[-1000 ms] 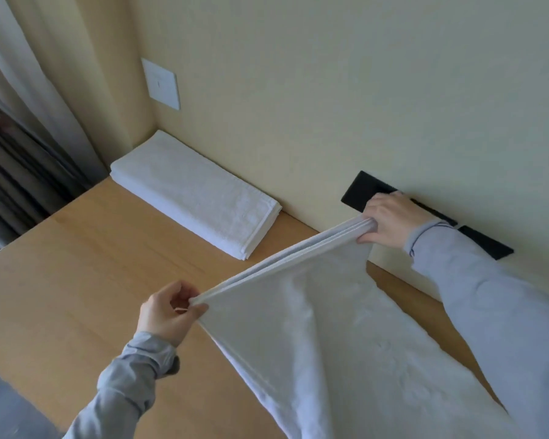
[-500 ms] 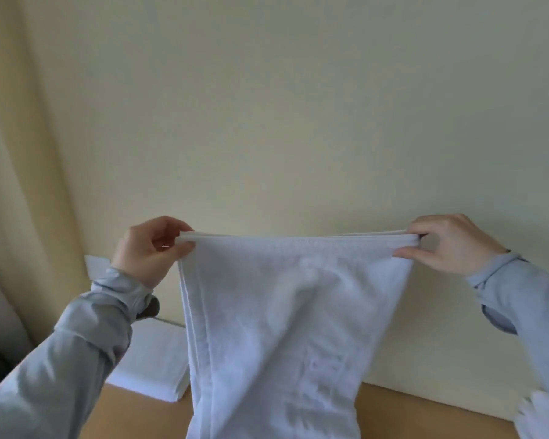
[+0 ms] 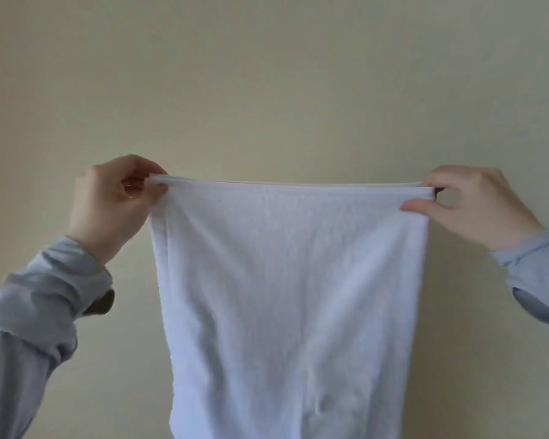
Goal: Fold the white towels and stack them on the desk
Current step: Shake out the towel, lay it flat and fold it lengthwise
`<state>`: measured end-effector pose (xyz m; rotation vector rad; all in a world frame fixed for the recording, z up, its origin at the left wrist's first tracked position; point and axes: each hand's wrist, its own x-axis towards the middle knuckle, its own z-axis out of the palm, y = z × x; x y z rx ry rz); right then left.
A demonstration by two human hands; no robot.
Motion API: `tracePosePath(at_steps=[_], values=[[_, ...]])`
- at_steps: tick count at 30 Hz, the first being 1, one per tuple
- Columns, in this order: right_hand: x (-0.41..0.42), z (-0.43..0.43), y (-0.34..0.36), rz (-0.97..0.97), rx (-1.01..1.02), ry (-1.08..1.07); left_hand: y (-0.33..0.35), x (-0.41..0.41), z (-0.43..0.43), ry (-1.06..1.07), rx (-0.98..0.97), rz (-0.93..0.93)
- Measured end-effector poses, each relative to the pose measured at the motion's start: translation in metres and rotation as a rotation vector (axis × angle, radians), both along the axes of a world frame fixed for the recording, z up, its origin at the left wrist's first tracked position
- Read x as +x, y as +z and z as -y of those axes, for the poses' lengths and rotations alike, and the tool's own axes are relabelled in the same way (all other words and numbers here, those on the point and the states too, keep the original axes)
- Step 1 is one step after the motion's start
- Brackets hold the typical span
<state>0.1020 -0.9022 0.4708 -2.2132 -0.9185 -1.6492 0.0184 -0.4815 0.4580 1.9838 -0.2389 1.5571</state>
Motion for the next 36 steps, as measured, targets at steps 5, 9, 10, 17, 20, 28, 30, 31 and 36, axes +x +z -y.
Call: tracePosePath(at_steps=[5,9,10,17,20,28,30,31,36], values=[[-0.011,0.012,0.009,-0.010,-0.099,-0.037,0.000,-0.004,0.016,0.059,0.076,-0.010],[-0.011,0.027,0.013,-0.024,-0.006,-0.023,0.006,-0.004,0.027,0.003,0.059,0.004],[-0.011,0.028,0.012,-0.065,0.019,0.003,0.008,-0.002,0.028,-0.006,0.063,-0.015],[-0.012,0.033,0.005,-0.301,0.179,0.140,0.015,0.001,0.021,-0.151,-0.006,-0.068],[-0.011,0.030,0.000,-0.407,0.278,0.295,0.018,-0.002,0.021,-0.225,-0.036,-0.093],[-0.003,0.029,-0.005,-0.646,0.419,0.540,0.014,-0.016,0.029,-0.438,-0.171,-0.172],[-0.006,0.027,-0.003,-0.699,0.386,0.478,0.015,-0.020,0.032,-0.440,-0.162,-0.187],[-0.010,0.028,0.001,-0.689,0.373,0.456,0.017,-0.022,0.032,-0.439,-0.154,-0.176],[-0.022,0.034,0.014,-0.352,0.484,0.512,0.026,-0.034,0.027,-0.520,-0.116,0.085]])
